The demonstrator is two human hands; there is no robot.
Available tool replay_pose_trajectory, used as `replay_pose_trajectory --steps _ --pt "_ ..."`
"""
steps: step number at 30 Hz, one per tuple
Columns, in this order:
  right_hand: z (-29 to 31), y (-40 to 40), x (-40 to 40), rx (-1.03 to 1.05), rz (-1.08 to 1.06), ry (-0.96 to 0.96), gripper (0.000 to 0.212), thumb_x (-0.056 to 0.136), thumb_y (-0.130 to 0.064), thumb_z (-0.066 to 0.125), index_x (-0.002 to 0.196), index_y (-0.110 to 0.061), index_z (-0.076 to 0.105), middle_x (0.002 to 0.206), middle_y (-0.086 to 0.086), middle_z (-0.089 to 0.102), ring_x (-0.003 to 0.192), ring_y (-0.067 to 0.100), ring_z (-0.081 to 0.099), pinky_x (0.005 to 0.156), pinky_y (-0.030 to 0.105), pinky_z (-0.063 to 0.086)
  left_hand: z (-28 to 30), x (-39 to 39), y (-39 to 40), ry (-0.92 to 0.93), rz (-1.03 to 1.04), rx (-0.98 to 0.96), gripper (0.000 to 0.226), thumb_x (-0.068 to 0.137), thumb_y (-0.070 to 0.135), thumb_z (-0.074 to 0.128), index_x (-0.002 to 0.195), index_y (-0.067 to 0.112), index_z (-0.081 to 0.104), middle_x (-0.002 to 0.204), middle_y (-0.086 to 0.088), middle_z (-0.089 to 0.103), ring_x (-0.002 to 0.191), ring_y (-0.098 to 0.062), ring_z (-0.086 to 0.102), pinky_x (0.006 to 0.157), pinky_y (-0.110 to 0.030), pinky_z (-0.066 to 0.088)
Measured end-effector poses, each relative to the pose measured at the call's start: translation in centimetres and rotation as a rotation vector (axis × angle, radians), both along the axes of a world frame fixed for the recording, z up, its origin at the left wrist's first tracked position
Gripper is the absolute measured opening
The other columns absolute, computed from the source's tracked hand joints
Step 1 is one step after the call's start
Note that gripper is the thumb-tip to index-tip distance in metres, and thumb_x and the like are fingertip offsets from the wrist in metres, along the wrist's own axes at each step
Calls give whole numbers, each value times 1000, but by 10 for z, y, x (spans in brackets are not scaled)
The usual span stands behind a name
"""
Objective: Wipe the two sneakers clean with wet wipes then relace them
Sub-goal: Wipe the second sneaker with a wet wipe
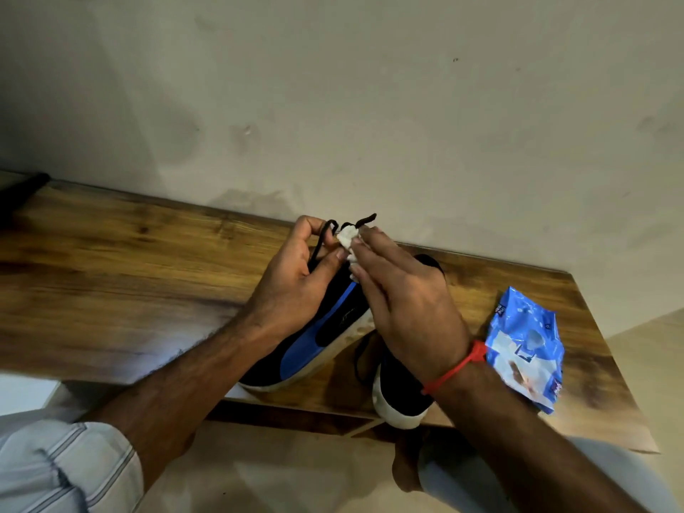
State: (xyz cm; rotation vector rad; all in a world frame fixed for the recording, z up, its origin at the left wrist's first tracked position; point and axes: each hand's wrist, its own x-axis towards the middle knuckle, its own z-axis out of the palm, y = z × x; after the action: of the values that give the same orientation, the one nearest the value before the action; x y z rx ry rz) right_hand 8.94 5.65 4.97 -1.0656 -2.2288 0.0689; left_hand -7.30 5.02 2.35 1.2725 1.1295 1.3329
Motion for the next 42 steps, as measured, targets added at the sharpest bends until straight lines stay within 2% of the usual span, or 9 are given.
replay_pose_trajectory --steps 3,8,11,15,22,28,32,36,42 --pt "-13 -4 -3 32 13 -38 34 91 2 66 125 -1 66 139 14 58 136 29 48 108 46 45 1 0 3 -55 46 -36 20 101 9 59 101 28 51 100 -6 71 98 -18 68 84 -35 54" --pt "-32 -22 -12 126 136 -166 30 97 -3 48 122 1 65 136 17 59 140 35 42 116 51 33 5 -10 16 -163 204 -71 22 101 7 59 100 27 50 82 1 65 75 -10 65 67 -23 53" --pt "-31 -19 -11 146 110 -165 23 98 -11 56 113 -2 70 131 17 60 132 34 46 103 48 47 7 -15 17 -147 227 -84 21 101 8 59 98 26 49 67 9 60 63 -7 60 63 -25 51" --pt "-11 14 0 168 -15 6 19 93 -9 61 105 2 72 111 18 63 104 30 58 83 37 53 5 -14 13 -138 163 -104 23 98 18 65 92 37 55 90 -11 64 85 -25 62 82 -47 50" --pt "-3 18 2 175 -36 54 16 88 -1 64 100 -2 75 101 11 68 94 27 65 84 33 51 10 -7 6 -151 120 -131 19 101 8 59 100 24 50 100 -21 69 85 -24 65 74 -36 54" --pt "-41 -16 -14 129 166 -119 23 92 -11 55 106 0 71 107 15 67 99 29 62 85 39 52 3 -15 17 -104 281 -153 22 100 8 61 95 26 50 78 10 54 66 -1 55 64 -19 47" --pt "-25 8 -11 155 111 3 27 97 -19 55 102 1 72 103 15 67 97 27 62 86 39 53 -1 -14 18 -79 274 -187 21 100 11 61 94 27 50 70 12 55 65 -7 51 66 -28 45" --pt "-11 39 -7 167 -62 88 14 85 1 68 97 -3 75 96 11 69 90 27 66 83 40 53 -1 -6 11 -92 219 -208 21 100 12 62 97 29 51 98 -11 72 81 -21 65 75 -40 54" --pt "-37 -14 -28 124 129 -13 19 90 -8 60 101 2 72 102 15 68 95 26 64 86 30 52 -2 -14 11 -55 297 -221 21 99 11 62 97 28 51 105 -15 74 103 -37 69 90 -52 56"
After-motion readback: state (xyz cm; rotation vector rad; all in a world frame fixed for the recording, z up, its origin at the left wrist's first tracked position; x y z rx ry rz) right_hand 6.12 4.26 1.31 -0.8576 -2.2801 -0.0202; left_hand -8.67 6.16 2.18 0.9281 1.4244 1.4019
